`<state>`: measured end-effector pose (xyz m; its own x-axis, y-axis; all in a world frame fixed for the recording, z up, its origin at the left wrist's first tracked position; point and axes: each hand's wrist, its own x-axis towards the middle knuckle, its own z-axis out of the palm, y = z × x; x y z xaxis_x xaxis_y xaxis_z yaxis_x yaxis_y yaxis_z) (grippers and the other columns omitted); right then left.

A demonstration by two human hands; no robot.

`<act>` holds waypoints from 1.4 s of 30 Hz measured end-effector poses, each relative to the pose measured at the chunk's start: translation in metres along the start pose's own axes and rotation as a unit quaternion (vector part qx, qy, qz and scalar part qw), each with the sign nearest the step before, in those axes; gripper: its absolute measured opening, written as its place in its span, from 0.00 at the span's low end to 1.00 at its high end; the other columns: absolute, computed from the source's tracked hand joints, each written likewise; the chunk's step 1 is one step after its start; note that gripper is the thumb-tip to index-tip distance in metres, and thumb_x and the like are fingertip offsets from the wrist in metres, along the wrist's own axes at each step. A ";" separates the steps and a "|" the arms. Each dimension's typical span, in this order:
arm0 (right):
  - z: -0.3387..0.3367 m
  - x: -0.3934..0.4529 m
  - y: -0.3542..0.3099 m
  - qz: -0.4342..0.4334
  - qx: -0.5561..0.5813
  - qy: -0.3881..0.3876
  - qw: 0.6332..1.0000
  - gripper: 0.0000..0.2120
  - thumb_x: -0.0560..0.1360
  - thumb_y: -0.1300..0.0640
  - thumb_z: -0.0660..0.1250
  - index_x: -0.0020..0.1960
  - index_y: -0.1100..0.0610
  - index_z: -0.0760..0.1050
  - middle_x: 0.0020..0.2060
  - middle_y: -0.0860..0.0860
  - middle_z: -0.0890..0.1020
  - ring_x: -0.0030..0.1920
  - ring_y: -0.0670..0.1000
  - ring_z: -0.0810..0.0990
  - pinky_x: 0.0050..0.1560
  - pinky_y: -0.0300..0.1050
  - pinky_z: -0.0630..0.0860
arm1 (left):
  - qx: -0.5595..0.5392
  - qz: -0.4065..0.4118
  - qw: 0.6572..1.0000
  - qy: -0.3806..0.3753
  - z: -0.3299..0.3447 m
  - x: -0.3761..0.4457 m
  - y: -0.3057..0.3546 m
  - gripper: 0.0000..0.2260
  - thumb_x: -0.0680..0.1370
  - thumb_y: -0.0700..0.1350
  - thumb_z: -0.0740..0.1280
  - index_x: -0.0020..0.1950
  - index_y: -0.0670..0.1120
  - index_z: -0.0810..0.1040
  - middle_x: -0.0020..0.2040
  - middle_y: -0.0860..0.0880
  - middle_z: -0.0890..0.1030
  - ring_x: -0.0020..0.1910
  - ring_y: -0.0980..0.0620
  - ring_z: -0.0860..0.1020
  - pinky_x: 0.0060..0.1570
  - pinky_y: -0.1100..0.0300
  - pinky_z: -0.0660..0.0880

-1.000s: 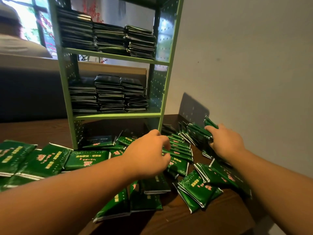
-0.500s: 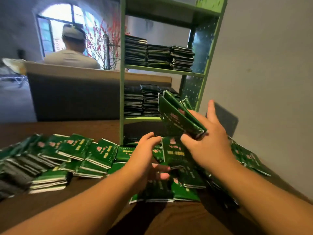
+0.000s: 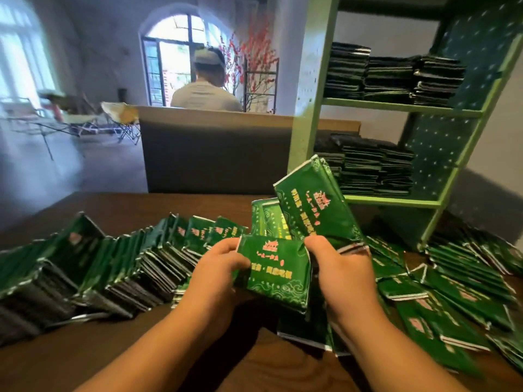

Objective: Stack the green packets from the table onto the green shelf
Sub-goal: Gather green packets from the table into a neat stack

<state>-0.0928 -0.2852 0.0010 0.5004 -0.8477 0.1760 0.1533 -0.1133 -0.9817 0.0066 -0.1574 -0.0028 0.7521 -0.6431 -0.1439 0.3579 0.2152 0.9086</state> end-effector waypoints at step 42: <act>0.006 -0.021 0.023 -0.259 -0.210 -0.092 0.938 0.34 0.69 0.65 0.77 0.59 0.30 0.73 0.62 0.38 0.71 0.59 0.30 0.71 0.51 0.17 0.66 | -0.108 0.044 0.993 0.030 -0.033 0.004 0.011 0.07 0.81 0.41 0.65 0.58 0.44 0.80 0.47 0.40 0.87 0.39 0.44 0.87 0.34 0.50 0.82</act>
<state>-0.0946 -0.2669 -0.0253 0.5952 -0.5234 0.6097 0.0866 -0.7126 -0.6962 0.0314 -0.1335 -0.0062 0.8150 -0.5714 -0.0958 0.3944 0.4261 0.8142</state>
